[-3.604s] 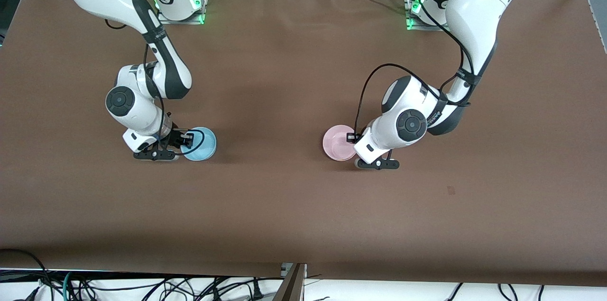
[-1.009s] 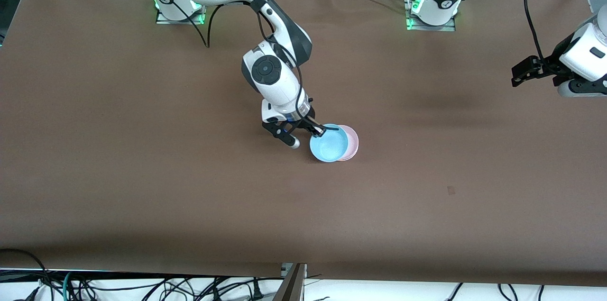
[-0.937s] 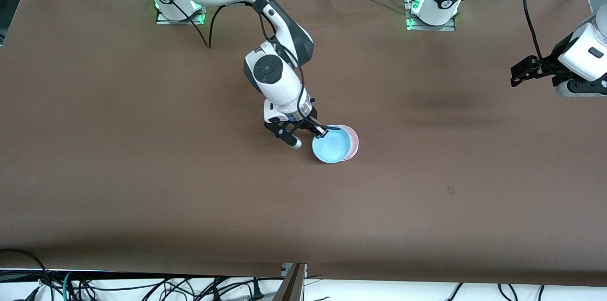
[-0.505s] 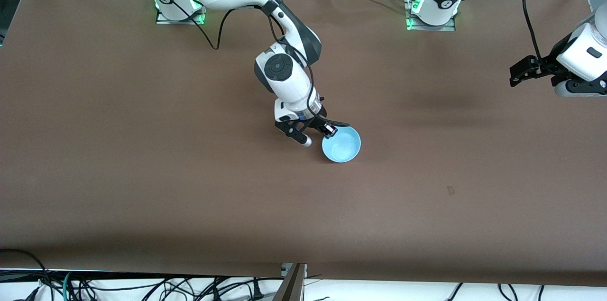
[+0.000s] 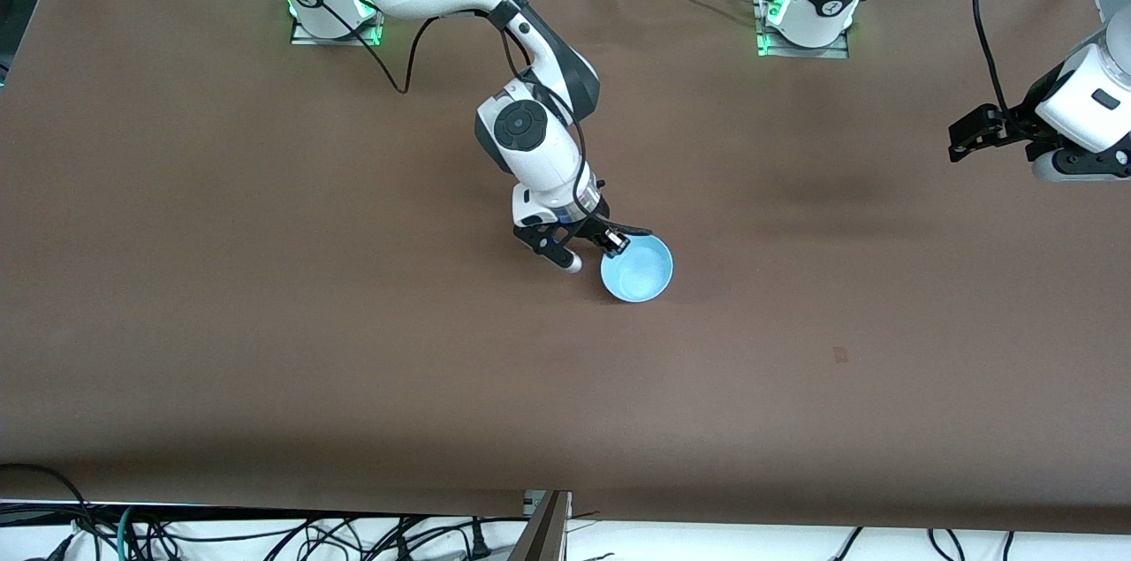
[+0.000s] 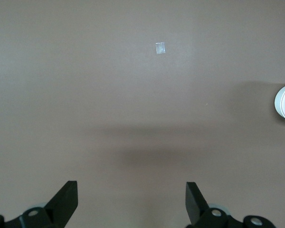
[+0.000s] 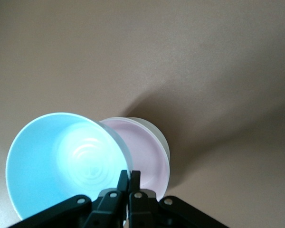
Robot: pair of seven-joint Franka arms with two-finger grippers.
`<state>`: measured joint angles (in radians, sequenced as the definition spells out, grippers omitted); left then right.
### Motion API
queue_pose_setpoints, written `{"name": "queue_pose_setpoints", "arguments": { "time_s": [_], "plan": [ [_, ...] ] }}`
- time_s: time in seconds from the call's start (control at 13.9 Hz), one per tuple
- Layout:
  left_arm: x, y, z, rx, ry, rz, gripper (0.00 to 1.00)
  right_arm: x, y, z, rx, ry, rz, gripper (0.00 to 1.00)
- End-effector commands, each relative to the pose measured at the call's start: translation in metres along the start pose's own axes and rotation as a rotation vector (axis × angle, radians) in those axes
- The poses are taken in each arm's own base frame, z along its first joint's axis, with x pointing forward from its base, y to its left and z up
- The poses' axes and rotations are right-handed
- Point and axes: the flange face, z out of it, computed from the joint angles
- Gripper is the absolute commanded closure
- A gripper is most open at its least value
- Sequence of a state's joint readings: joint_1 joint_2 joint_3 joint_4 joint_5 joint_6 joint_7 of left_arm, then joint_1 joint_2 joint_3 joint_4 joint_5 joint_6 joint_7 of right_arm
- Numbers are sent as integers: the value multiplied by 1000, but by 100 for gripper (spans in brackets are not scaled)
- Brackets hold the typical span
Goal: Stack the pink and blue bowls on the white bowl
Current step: 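Settle the blue bowl on the stack and open the right gripper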
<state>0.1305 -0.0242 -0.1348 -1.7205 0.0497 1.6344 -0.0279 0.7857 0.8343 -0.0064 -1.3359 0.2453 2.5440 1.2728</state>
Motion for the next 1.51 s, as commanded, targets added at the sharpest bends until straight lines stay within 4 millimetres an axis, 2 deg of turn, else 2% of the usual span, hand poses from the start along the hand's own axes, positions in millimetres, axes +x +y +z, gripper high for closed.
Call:
{"name": "queue_pose_setpoints", "arguments": {
  "time_s": [0.0, 0.86, 1.08, 1.44],
  "plan": [
    [3, 8, -4, -12, 1, 27, 0, -5, -2, 5, -11, 8, -29, 100],
    [6, 8, -5, -15, -10, 22, 0, -9, 8, 15, -65, -5, -36, 100],
    [6, 8, -5, -14, -10, 22, 0, -17, 16, 32, -90, -5, -45, 100],
    [6, 7, -5, -15, -11, 22, 0, -16, 16, 33, -92, -4, -45, 100]
  ]
}}
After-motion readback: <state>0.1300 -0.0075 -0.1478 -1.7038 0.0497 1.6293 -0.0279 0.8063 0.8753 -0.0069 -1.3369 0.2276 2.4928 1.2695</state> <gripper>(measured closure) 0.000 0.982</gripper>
